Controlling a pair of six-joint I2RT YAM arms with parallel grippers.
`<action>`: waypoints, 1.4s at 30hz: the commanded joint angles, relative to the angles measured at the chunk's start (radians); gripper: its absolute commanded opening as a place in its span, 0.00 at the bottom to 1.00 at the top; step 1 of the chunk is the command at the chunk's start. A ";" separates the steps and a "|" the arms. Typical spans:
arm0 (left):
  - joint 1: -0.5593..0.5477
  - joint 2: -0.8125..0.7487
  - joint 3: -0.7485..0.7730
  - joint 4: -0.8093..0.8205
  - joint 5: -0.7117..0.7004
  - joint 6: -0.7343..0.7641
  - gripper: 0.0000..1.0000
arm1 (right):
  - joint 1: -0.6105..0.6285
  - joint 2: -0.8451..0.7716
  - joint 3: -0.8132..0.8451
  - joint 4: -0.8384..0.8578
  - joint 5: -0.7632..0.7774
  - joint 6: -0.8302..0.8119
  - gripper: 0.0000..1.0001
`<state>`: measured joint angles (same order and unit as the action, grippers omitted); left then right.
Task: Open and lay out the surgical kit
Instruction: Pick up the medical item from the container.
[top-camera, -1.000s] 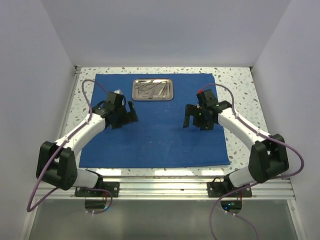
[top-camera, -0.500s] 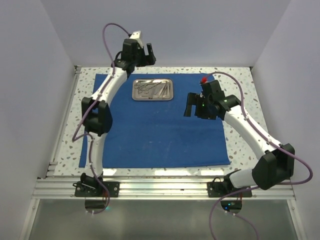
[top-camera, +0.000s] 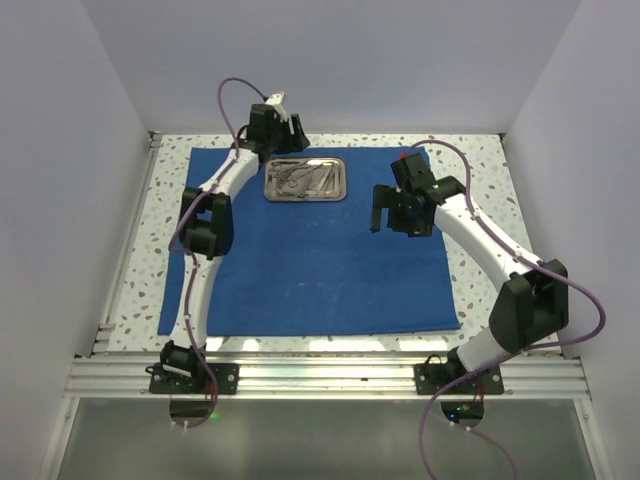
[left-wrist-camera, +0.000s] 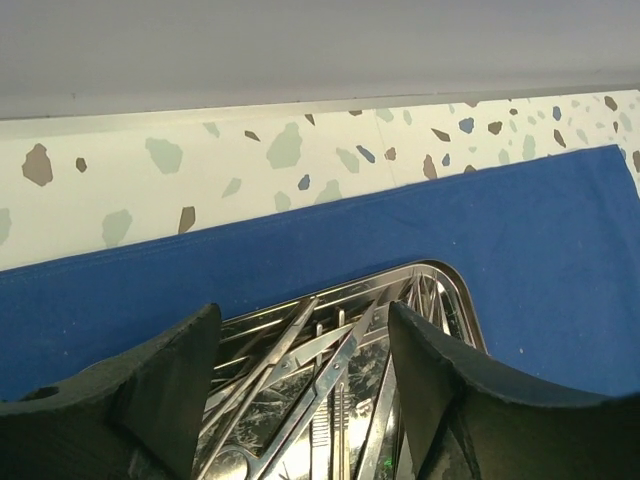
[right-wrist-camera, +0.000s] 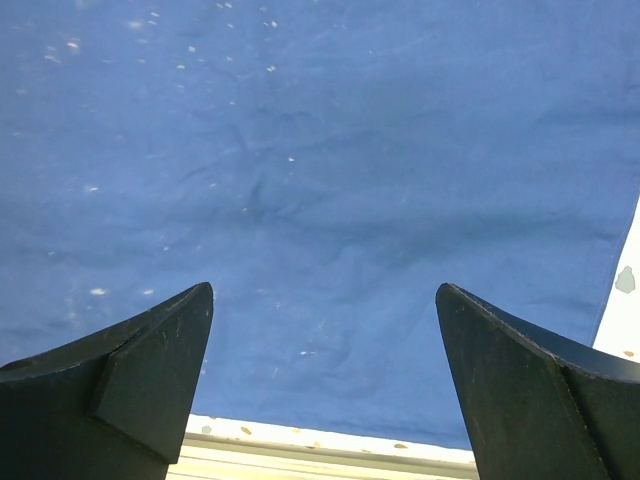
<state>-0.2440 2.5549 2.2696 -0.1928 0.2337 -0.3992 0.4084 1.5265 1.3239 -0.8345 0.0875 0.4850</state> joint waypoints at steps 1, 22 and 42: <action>0.009 0.011 -0.021 0.079 0.065 0.017 0.69 | -0.002 0.055 0.066 -0.041 0.032 0.000 0.97; -0.035 0.053 -0.073 -0.135 -0.131 0.103 0.60 | -0.010 0.072 0.009 -0.043 0.011 -0.094 0.97; -0.074 0.076 -0.188 -0.467 -0.229 0.143 0.32 | -0.033 0.075 -0.048 0.038 -0.057 -0.106 0.97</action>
<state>-0.3035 2.5462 2.1468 -0.3218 0.0254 -0.2691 0.3801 1.6257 1.2861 -0.8341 0.0586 0.3985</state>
